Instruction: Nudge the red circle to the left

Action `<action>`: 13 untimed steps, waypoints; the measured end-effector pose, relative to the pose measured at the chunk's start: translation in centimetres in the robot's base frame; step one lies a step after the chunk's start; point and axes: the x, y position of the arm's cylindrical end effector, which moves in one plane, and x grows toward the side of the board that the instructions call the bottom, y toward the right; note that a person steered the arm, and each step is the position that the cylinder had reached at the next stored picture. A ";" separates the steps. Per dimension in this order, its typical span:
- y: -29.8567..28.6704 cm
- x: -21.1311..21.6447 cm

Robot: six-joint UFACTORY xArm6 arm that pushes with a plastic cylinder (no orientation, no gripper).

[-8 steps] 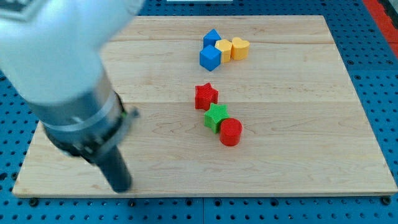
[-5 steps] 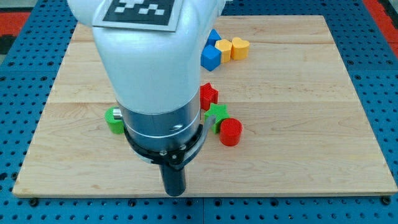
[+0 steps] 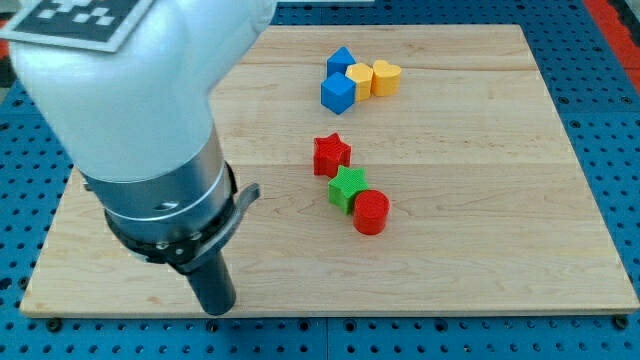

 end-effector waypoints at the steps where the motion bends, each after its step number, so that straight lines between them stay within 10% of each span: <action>1: -1.2 0.0; 4: 0.3 0.0; 9: 26.0 -2.4; 11: 22.1 -10.1; 13: 13.9 -5.7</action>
